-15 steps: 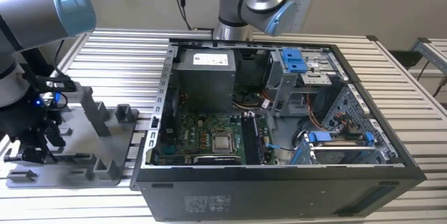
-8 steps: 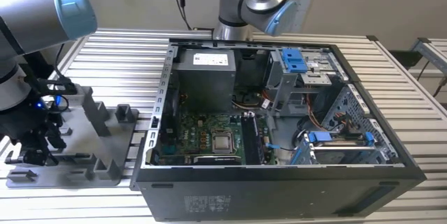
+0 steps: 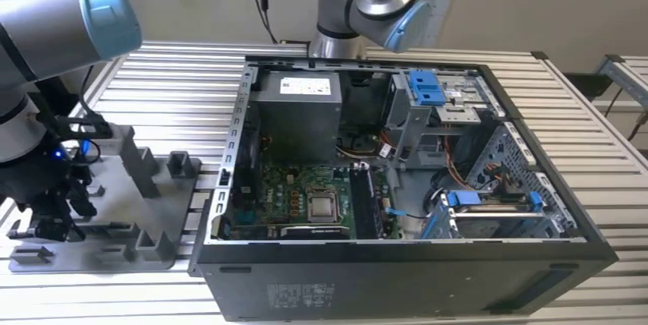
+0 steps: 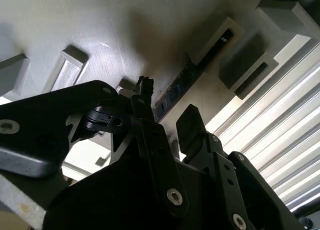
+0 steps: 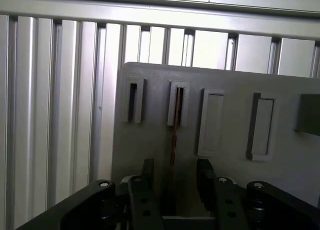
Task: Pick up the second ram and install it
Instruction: 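Pick up the second ram and move it above second insertion slot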
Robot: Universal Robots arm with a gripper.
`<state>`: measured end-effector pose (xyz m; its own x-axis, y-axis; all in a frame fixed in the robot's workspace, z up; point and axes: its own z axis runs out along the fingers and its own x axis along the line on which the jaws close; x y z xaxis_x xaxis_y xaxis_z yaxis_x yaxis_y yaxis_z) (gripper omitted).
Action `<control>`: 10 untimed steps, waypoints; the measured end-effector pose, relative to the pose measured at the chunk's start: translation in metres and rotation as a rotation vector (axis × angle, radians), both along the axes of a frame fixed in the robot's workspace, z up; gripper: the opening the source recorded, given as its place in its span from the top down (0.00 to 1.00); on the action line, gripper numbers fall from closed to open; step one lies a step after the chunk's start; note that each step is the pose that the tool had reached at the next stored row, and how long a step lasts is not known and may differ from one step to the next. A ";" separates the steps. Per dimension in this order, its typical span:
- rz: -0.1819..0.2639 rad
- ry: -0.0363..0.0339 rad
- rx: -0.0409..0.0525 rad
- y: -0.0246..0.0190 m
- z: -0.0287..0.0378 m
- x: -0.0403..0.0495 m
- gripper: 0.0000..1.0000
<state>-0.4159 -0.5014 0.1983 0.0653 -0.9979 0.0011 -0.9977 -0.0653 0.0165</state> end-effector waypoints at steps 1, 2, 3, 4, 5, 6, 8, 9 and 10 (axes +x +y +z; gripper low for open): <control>0.000 0.0000 0.0000 0.0000 -0.0006 0.0000 0.52; 0.000 0.0001 -0.0001 0.0000 -0.0010 -0.0001 0.52; 0.000 0.0002 -0.0002 0.0000 -0.0011 -0.0001 0.52; 0.000 0.0003 -0.0003 0.0000 -0.0011 -0.0001 0.52; 0.000 0.0003 -0.0002 0.0000 -0.0011 -0.0001 0.52; 0.000 0.0001 -0.0001 0.0000 -0.0012 -0.0001 0.54; 0.000 0.0000 0.0000 0.0000 -0.0013 -0.0001 0.67; 0.000 0.0001 -0.0001 0.0000 -0.0013 -0.0001 0.67; 0.000 0.0001 -0.0001 0.0000 -0.0013 -0.0001 0.73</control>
<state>-0.4160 -0.5014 0.1970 0.0653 -0.9979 0.0012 -0.9977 -0.0653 0.0166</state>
